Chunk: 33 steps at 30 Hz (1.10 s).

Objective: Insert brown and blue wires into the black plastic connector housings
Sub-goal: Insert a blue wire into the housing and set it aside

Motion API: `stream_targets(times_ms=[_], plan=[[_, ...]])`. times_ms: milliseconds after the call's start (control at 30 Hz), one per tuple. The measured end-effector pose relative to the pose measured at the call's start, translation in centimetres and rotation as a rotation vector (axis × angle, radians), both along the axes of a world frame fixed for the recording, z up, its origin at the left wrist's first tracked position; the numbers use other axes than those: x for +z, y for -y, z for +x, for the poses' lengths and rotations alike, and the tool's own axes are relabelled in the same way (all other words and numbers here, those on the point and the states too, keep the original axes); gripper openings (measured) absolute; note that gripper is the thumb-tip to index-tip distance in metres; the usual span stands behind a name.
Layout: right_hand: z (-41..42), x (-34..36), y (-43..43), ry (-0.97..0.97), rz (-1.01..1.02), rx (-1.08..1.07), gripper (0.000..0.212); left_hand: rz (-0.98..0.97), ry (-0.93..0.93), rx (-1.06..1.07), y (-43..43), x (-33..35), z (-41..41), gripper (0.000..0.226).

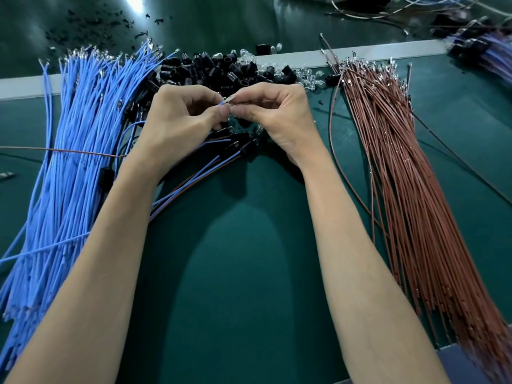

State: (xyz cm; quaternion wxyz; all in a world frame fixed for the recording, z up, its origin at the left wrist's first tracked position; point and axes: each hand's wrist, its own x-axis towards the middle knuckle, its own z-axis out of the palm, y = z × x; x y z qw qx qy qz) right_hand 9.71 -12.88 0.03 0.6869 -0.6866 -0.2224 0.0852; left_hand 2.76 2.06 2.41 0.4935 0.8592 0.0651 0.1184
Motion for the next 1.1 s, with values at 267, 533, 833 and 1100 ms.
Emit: stream_targets(times_ms=[267, 533, 833, 1100], plan=[[0.1, 0.0, 0.08, -0.04, 0.026, 0.022, 0.019, -0.012, 0.01, -0.008, 0.02, -0.2, -0.11, 0.006], [-0.3, 0.0, -0.17, 0.096, -0.051, -0.032, 0.016, -0.045, 0.012, -0.02, -0.13, -0.54, 0.16, 0.01], [-0.1, 0.02, -0.01, 0.049, -0.021, -0.06, 0.015, -0.081, 0.033, -0.032, -0.37, -0.33, 0.14, 0.016], [-0.13, 0.01, 0.08, 0.07, -0.037, -0.038, 0.017, -0.055, 0.023, -0.045, -0.48, -0.3, 0.14, 0.014]])
